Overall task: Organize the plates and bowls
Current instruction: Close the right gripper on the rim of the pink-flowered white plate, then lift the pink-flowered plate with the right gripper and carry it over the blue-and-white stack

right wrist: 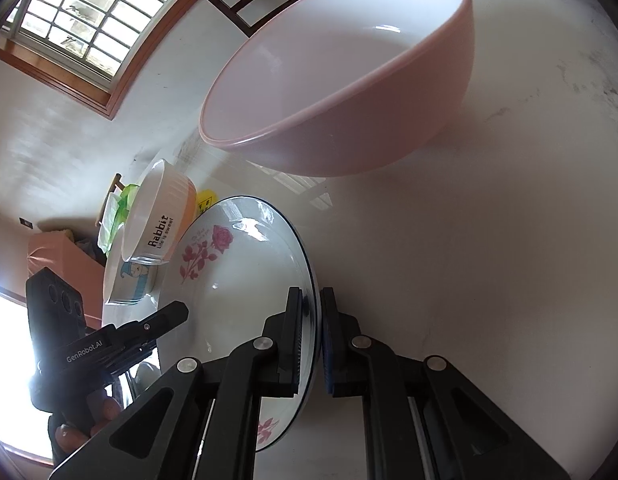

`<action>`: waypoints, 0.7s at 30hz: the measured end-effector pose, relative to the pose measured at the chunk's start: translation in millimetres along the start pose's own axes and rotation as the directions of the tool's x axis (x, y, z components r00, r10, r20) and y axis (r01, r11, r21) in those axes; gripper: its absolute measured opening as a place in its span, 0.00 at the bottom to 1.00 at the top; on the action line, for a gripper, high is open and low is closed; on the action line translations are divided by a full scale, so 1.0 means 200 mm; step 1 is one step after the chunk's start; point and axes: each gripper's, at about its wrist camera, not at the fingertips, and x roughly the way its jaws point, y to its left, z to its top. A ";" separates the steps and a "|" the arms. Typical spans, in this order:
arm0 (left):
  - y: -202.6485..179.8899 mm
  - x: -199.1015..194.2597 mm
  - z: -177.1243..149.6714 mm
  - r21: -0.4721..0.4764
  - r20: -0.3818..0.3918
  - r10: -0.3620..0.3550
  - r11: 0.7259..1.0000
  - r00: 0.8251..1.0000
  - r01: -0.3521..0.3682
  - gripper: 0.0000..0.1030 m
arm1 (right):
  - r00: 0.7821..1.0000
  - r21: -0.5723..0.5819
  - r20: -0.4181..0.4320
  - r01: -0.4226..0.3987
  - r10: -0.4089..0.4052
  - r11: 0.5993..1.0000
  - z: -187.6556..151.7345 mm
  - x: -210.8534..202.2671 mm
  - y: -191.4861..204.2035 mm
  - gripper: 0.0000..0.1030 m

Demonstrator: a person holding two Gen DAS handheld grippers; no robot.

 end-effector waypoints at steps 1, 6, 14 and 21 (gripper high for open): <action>0.00 0.00 0.00 0.002 -0.001 0.000 1.000 1.000 0.000 0.17 | 1.000 0.001 -0.001 0.000 0.000 1.000 0.00 0.00 0.00 0.10; 0.00 0.00 0.01 0.005 -0.007 -0.004 1.000 1.000 0.004 0.17 | 1.000 -0.006 0.004 0.006 -0.006 1.000 -0.03 -0.02 0.02 0.10; 0.00 -0.02 0.02 0.021 0.004 -0.013 1.000 1.000 0.013 0.17 | 1.000 -0.032 0.003 0.020 -0.020 0.999 -0.11 -0.05 0.05 0.10; 0.01 -0.02 0.02 0.023 0.012 -0.021 1.000 1.000 0.021 0.17 | 1.000 -0.036 -0.004 0.015 -0.016 0.999 -0.16 -0.06 0.06 0.10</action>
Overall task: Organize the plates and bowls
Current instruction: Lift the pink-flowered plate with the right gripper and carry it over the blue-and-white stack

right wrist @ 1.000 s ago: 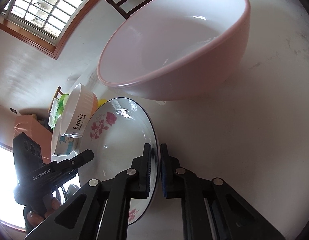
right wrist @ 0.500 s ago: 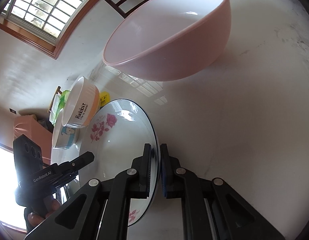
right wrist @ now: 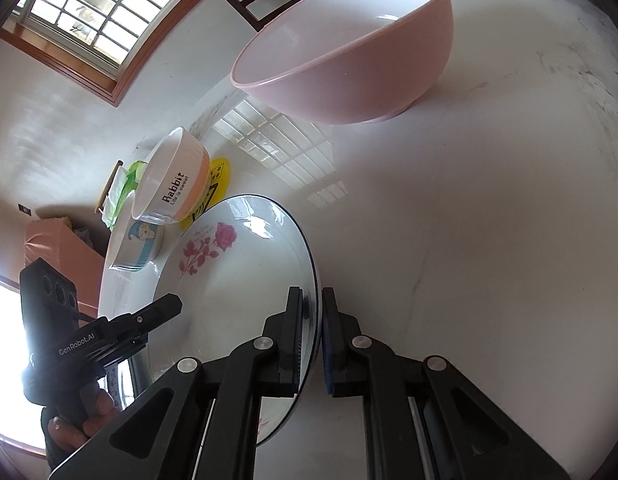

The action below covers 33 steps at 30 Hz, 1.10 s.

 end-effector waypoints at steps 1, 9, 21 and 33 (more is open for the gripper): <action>0.00 0.00 0.00 0.001 -0.001 0.000 1.000 1.000 0.000 0.17 | 1.000 -0.001 0.000 0.000 0.000 1.000 0.00 0.00 0.00 0.10; 0.01 -0.03 0.00 0.007 0.007 -0.005 1.000 1.000 0.005 0.17 | 1.000 -0.010 0.003 -0.008 0.008 1.000 -0.03 -0.04 0.02 0.10; 0.04 -0.10 -0.04 0.012 0.042 -0.009 1.000 0.999 0.009 0.17 | 0.999 -0.044 0.019 -0.027 0.027 0.999 -0.07 -0.08 0.12 0.10; 0.10 -0.20 -0.05 -0.002 0.082 -0.001 1.000 0.997 0.001 0.17 | 0.999 -0.095 0.017 -0.039 0.041 0.995 -0.12 -0.12 0.23 0.10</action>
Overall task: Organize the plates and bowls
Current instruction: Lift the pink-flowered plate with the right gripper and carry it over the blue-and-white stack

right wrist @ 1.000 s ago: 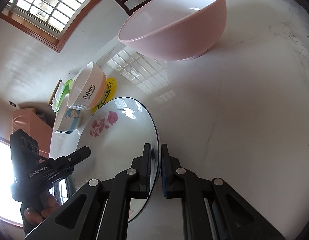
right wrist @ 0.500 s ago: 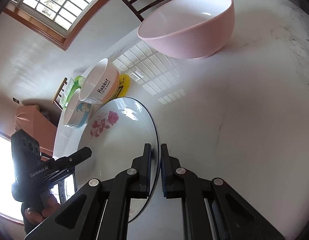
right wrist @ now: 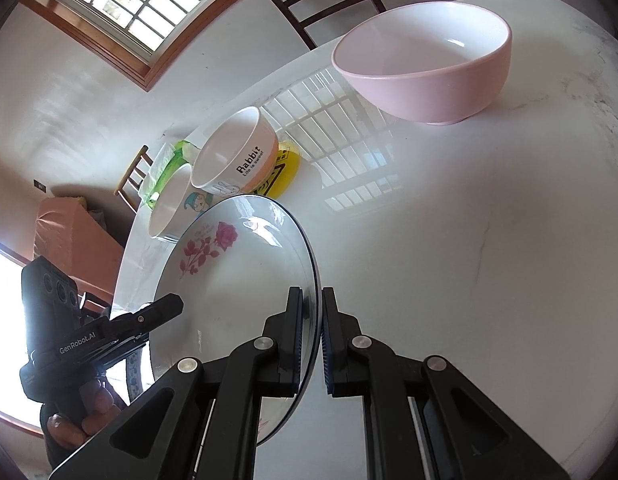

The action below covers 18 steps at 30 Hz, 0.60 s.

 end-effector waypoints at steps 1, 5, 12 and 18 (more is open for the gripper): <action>0.01 -0.01 0.00 -0.002 0.005 0.001 1.000 1.000 -0.001 0.17 | 1.000 -0.004 -0.001 -0.002 0.002 1.000 0.00 0.00 0.01 0.10; 0.06 -0.07 0.00 -0.010 0.023 0.014 1.000 1.000 -0.013 0.17 | 1.000 -0.020 -0.007 -0.011 0.010 1.000 -0.01 0.00 0.06 0.10; 0.15 -0.19 -0.01 -0.033 0.048 0.037 0.999 0.998 -0.035 0.17 | 0.999 -0.062 -0.027 -0.024 0.022 0.998 -0.02 0.03 0.18 0.10; 0.28 -0.31 -0.04 -0.068 0.067 0.063 0.996 0.996 -0.058 0.17 | 0.998 -0.093 -0.049 -0.051 0.047 0.994 -0.04 0.07 0.29 0.10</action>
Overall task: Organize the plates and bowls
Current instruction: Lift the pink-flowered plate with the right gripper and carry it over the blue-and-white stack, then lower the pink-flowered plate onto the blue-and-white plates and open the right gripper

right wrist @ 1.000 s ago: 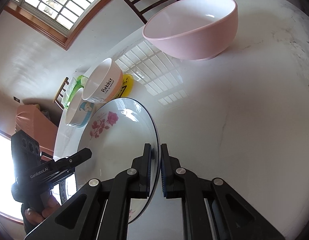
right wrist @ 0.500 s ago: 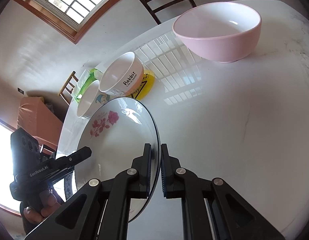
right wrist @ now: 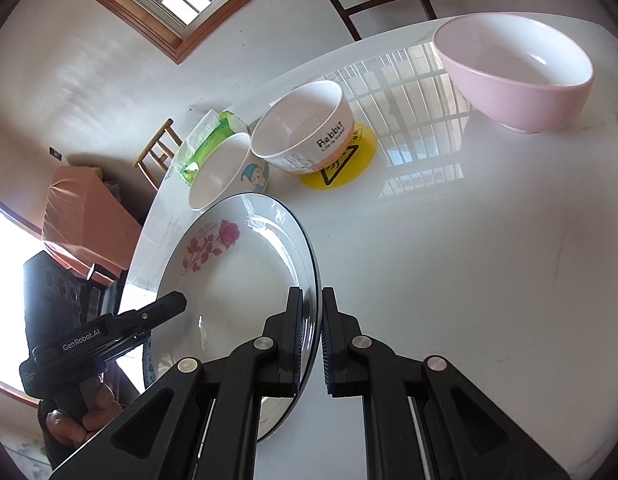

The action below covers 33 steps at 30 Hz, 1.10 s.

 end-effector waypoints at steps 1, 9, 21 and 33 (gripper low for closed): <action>0.03 -0.02 0.00 -0.007 0.003 0.004 1.000 1.000 -0.004 0.17 | 1.000 -0.007 -0.005 -0.006 0.006 1.000 0.00 0.01 0.02 0.10; 0.23 -0.18 -0.03 -0.074 0.031 0.043 0.996 0.999 -0.040 0.17 | 0.998 -0.059 -0.049 -0.046 0.043 0.997 -0.04 0.11 0.20 0.10; 0.52 -0.36 -0.09 -0.187 0.064 0.086 0.980 0.994 -0.073 0.17 | 0.986 -0.136 -0.153 -0.088 0.066 0.987 -0.13 0.32 0.46 0.10; 0.68 -0.39 -0.12 -0.244 0.067 0.104 0.966 0.992 -0.085 0.17 | 0.973 -0.180 -0.226 -0.084 0.041 0.980 -0.22 0.46 0.57 0.10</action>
